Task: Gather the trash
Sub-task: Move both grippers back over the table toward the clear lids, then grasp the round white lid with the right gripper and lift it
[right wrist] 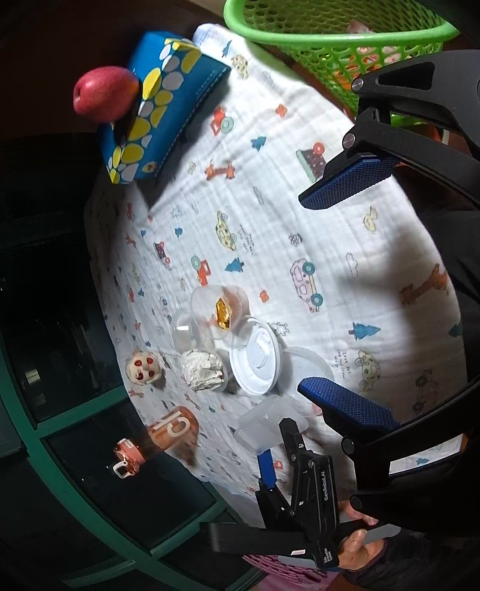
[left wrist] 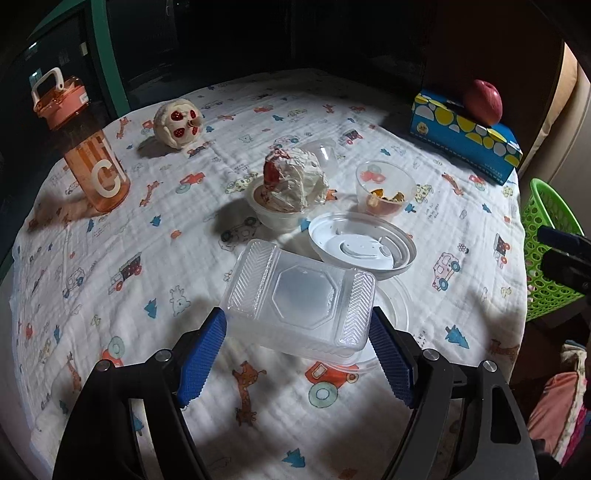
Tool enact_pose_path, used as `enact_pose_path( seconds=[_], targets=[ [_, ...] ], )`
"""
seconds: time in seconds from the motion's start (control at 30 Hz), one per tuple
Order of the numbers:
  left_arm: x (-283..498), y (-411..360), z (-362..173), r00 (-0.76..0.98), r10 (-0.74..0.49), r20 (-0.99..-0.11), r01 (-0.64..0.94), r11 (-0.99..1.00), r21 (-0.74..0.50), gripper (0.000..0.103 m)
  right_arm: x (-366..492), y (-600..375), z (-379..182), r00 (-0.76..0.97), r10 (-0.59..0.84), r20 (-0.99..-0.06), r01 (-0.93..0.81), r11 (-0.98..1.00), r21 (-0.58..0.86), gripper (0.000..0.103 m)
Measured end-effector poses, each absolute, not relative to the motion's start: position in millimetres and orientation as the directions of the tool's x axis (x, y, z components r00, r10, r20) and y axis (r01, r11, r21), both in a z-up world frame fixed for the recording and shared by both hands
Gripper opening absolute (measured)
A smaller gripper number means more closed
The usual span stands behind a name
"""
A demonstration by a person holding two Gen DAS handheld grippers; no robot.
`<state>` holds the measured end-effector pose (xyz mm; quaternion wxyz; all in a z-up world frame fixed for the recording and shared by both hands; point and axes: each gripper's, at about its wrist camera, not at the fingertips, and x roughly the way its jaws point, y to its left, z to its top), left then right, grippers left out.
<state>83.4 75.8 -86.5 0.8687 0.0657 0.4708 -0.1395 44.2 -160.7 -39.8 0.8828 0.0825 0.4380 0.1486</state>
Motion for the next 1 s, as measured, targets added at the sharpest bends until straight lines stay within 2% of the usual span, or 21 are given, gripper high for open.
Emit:
enact_pose_path(
  seconds=[0.47,1.0],
  targets=[
    [88,127,-64,0.568,-0.171,-0.805,0.191,0.979,-0.073,0.075,96,-89,-76,0.457,0.445,-0.770,-0.270,0.894,0.357,0.091],
    [91,150,-68,0.564,-0.179,-0.806,0.147,0.982,-0.115,0.075,142,-59,-107,0.406,0.423,-0.810,-0.223,0.906,0.361,0.095]
  ],
)
